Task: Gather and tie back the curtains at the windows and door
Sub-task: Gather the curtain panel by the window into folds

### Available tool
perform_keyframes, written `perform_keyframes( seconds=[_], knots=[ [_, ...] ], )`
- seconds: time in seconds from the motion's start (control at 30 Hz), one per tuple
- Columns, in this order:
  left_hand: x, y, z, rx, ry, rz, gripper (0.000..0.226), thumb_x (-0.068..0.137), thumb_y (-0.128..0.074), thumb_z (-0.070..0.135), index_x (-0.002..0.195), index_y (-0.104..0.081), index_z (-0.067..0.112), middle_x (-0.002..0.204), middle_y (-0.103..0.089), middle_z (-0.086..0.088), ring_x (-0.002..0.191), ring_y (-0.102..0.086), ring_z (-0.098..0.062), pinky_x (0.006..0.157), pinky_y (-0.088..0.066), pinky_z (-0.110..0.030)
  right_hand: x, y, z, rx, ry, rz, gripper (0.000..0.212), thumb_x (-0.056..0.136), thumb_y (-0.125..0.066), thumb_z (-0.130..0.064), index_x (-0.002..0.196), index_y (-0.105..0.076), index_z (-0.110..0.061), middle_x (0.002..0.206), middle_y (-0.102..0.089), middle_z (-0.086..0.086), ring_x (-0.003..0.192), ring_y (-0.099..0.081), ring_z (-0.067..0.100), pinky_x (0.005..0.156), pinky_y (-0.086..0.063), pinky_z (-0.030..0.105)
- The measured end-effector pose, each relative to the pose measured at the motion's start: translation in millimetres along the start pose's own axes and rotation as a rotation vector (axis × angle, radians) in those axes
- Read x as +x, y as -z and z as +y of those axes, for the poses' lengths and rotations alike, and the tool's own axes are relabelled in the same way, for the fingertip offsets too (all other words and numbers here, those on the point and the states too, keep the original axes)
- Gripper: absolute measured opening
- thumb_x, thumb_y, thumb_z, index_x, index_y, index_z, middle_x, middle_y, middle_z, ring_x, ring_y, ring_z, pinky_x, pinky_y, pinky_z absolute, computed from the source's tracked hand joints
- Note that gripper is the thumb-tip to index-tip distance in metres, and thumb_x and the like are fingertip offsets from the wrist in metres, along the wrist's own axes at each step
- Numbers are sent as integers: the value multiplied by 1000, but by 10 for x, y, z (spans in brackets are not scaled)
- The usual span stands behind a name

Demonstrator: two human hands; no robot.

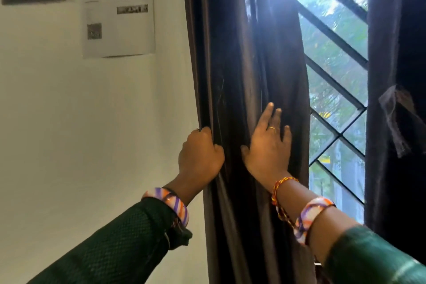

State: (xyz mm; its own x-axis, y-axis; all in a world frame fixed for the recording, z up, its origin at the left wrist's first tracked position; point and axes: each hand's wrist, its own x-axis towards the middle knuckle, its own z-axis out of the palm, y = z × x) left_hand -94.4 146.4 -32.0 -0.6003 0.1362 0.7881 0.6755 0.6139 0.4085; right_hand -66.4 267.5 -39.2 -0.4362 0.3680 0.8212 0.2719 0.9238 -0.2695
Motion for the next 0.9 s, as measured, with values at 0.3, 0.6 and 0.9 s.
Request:
perform_keyframes(
  seconds=[0.3, 0.6, 0.9],
  knots=[
    [-420, -36, -232, -81, 105, -35, 17, 91, -49, 10, 100, -58, 0, 97, -64, -16, 89, -63, -31, 76, -49, -30, -529, -125, 14, 283, -155, -336, 72, 90, -43, -4, 150, -10, -25, 123, -55, 21, 112, -55, 41, 91, -47, 43],
    [-852, 67, -275, -114, 124, 19, 23, 91, -52, 12, 69, -51, 4, 67, -48, -4, 64, -49, -17, 62, -38, -24, -1167, -80, -243, 428, -95, -369, 80, 93, -37, -3, 146, 10, -40, 110, -63, 18, 102, -61, 37, 88, -50, 46],
    [-1226, 373, -229, -39, -2, 58, 45, 97, -35, 34, 91, -65, 2, 85, -62, -12, 73, -49, -12, 69, -38, -23, -1878, 75, -492, 483, 43, -429, 70, 96, -45, -14, 150, -3, -26, 121, -57, 16, 101, -62, 32, 88, -52, 47]
  ],
)
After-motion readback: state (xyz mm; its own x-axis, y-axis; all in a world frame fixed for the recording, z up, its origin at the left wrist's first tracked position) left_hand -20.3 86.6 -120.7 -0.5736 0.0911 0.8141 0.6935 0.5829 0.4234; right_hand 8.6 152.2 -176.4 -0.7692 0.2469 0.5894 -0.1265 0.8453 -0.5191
